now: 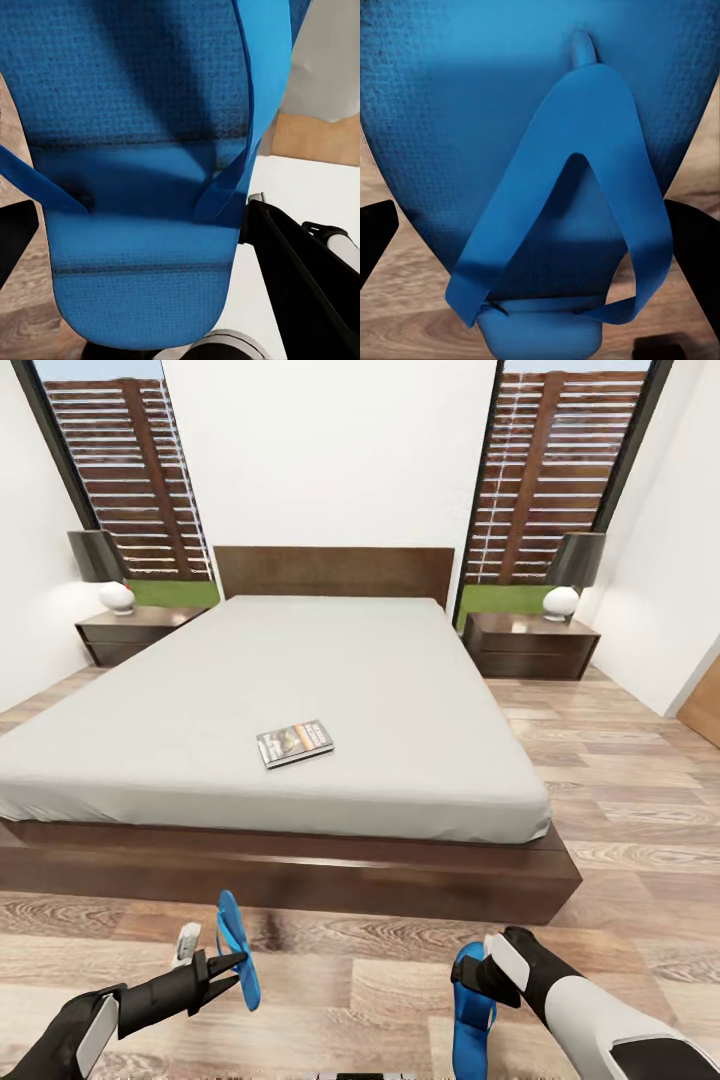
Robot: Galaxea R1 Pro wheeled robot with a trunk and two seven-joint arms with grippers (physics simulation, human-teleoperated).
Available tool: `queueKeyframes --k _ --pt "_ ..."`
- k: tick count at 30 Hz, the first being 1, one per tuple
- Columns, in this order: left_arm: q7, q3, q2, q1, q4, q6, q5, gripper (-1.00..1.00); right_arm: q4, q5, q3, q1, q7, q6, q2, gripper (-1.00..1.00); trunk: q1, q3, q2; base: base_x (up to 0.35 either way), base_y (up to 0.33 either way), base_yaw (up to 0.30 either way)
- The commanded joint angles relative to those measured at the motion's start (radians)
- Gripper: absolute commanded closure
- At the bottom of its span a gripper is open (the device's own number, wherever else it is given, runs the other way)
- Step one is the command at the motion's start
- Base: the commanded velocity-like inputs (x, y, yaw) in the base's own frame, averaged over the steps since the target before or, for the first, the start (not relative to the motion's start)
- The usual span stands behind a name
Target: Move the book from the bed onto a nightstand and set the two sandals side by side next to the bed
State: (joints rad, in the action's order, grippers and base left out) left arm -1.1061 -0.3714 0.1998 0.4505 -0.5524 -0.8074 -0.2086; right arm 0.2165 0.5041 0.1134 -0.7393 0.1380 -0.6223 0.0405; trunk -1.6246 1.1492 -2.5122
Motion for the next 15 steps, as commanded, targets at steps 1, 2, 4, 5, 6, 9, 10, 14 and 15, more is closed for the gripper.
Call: queueKeyframes --k 1,2,4,5,6,9,10,14,15 --pt "-0.003 -0.001 -0.001 0.001 0.0 -0.006 -0.003 1.0 0.003 0.011 0.008 0.0 0.008 -0.002 0.0 1.0 0.0 0.005 -0.001 0.0 0.0 0.0" --pt "-0.003 -0.001 -0.002 0.001 0.0 -0.006 -0.003 1.0 0.003 0.011 0.009 0.0 0.008 0.003 -0.001 1.0 -0.001 0.009 -0.001 0.0 0.0 0.0" --pt "-0.003 -0.001 -0.003 0.001 0.0 -0.006 -0.003 1.0 0.003 0.011 0.008 0.0 0.008 0.009 -0.001 1.0 -0.002 0.016 -0.001 0.0 0.0 0.0" --pt "-0.003 -0.001 -0.004 0.001 0.0 -0.006 -0.003 1.0 0.002 0.011 0.008 0.0 0.009 0.013 0.0 1.0 -0.002 0.02 -0.002 0.0 0.0 0.0" --pt "-0.002 -0.001 -0.004 0.001 0.0 -0.006 -0.003 1.0 0.002 0.01 0.009 0.0 0.01 0.015 0.0 1.0 -0.002 0.024 -0.002 0.0 0.0 0.0" --pt "-0.002 -0.001 -0.006 0.001 0.0 -0.006 -0.002 1.0 0.002 0.01 0.011 0.0 0.015 0.018 -0.003 1.0 -0.004 0.036 -0.003 0.0 0.0 0.0" --pt "-0.002 -0.001 -0.006 0.001 0.0 -0.006 -0.002 1.0 0.003 0.01 0.012 0.0 0.017 0.019 -0.004 1.0 -0.004 0.04 -0.003 0.0 0.0 0.0" --pt "-0.001 -0.001 -0.006 0.001 0.0 -0.006 -0.002 1.0 0.003 0.009 0.014 0.0 0.022 0.029 -0.008 1.0 -0.006 0.055 -0.004 0.0 0.0 0.0" --pt "-0.001 -0.001 -0.006 0.001 0.0 -0.006 -0.002 1.0 0.003 0.009 0.014 0.0 0.023 0.035 -0.008 1.0 -0.006 0.059 -0.004 0.0 0.0 0.0"
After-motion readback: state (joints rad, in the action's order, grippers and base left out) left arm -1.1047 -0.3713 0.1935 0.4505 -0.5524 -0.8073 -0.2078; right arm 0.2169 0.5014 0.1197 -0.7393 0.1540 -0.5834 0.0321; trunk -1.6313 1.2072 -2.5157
